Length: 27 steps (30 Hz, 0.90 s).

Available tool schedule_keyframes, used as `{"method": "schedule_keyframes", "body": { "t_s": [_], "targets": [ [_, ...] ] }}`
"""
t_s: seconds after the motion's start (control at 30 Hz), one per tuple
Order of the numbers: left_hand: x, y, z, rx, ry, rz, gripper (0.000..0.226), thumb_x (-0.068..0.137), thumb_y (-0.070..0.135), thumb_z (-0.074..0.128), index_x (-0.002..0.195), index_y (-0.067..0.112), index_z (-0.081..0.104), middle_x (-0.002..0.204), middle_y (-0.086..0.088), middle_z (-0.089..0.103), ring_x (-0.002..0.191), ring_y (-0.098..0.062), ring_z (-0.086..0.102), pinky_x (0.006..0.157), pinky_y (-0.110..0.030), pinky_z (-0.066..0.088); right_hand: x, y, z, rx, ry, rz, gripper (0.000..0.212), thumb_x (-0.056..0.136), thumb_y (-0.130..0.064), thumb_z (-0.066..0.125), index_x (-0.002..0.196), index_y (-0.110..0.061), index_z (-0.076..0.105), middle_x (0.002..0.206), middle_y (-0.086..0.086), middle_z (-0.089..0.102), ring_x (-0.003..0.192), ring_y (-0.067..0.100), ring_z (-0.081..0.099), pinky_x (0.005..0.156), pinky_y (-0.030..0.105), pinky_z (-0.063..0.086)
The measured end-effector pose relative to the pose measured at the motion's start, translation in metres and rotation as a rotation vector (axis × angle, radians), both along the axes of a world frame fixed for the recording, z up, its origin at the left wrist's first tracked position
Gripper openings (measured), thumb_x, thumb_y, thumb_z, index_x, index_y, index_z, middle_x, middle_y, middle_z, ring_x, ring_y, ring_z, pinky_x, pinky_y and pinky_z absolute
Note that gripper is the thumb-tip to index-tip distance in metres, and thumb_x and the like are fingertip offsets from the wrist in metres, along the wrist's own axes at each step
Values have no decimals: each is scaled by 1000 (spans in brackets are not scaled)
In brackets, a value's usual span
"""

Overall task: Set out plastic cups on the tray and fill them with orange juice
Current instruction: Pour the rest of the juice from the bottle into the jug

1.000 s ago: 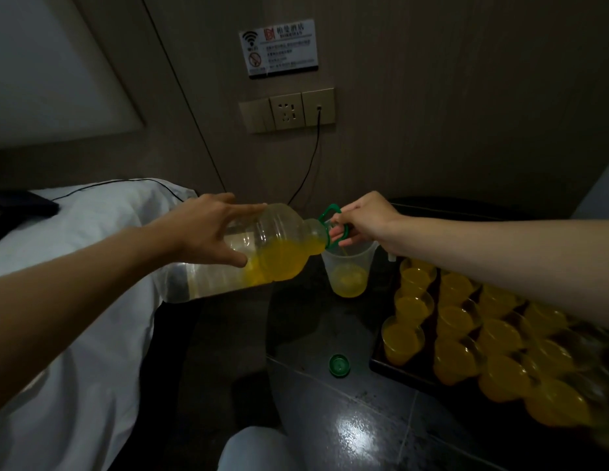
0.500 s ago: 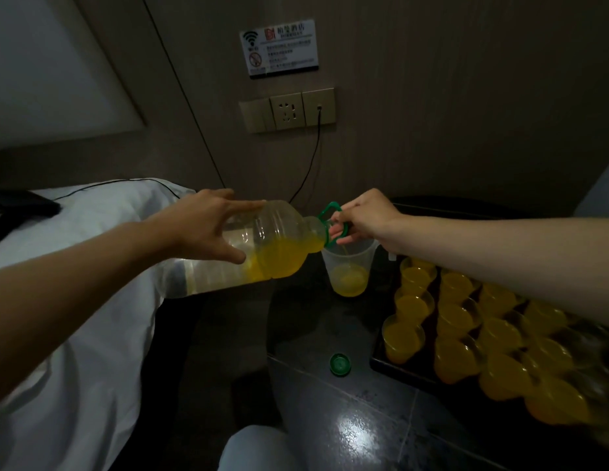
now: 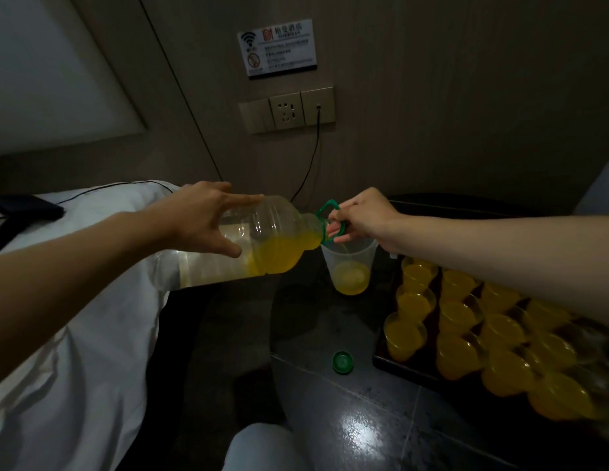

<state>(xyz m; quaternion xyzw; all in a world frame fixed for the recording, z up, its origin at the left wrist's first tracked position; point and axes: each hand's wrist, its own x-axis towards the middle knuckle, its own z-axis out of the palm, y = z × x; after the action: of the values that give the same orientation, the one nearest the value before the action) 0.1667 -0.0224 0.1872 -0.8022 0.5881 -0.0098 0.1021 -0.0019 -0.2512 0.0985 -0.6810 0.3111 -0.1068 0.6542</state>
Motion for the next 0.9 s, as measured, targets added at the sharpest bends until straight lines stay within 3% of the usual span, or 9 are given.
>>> {"method": "schedule_keyframes", "body": {
  "t_s": [0.23,0.5,0.9],
  "targets": [
    [3,-2,3,10,-21,-15,106,59,81,44,157,45,24,101,-2,51,81,-17,54,70,-34,50,-1,0,1,-14,11,2,15,99,-5,62,107,5,70,98,22,74,86,26,77,63,31,63],
    [4,-5,5,5,-45,-36,96,78,62,73,158,45,22,103,-1,49,81,-13,51,69,-28,42,-4,-1,3,-15,-9,-10,17,99,-5,62,110,6,68,99,22,74,86,25,77,63,33,64],
    [2,-6,9,26,-84,-33,95,81,62,72,159,43,20,105,-2,49,79,-9,47,71,-28,45,-3,-3,1,-28,-15,-5,17,99,-6,62,110,5,69,100,22,74,85,23,78,65,32,64]
  ]
}}
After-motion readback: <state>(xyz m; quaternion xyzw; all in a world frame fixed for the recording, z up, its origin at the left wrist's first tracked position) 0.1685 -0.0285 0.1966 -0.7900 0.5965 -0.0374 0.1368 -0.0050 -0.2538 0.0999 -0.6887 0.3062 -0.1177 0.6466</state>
